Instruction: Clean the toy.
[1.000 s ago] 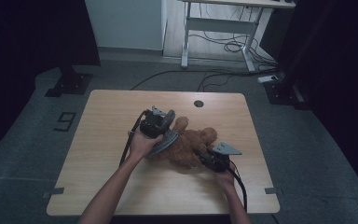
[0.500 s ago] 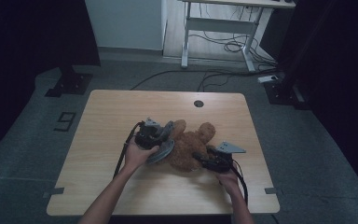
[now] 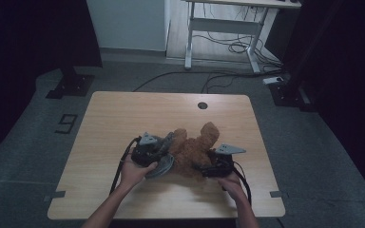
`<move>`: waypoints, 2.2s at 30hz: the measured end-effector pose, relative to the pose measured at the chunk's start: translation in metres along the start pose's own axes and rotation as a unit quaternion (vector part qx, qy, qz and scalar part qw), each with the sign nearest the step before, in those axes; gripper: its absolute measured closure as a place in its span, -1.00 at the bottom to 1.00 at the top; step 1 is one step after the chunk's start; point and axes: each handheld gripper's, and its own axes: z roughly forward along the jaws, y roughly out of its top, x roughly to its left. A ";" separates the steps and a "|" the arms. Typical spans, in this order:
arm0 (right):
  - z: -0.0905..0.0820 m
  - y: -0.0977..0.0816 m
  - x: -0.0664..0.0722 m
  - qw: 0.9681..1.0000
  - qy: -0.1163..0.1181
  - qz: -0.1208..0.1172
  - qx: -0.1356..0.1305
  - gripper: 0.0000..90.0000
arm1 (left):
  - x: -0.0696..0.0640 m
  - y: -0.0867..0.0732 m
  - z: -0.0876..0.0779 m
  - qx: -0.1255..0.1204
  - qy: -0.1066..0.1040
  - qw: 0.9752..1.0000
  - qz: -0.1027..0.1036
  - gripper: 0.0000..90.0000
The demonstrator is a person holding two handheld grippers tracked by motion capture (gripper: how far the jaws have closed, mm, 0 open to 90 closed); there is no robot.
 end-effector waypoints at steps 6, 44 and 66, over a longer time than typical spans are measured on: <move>0.003 -0.015 0.011 0.998 -0.022 -0.050 0.037 -0.15 | -0.010 -0.015 -0.006 -0.008 -0.011 1.000 0.009 0.76; 0.014 -0.020 -0.018 0.992 -0.117 -0.042 -0.031 0.24 | -0.064 0.071 0.021 -0.063 -0.028 0.995 0.073 0.73; 0.010 -0.025 -0.013 0.992 -0.108 -0.056 -0.033 0.24 | -0.029 0.057 0.033 0.009 0.056 0.996 0.074 0.74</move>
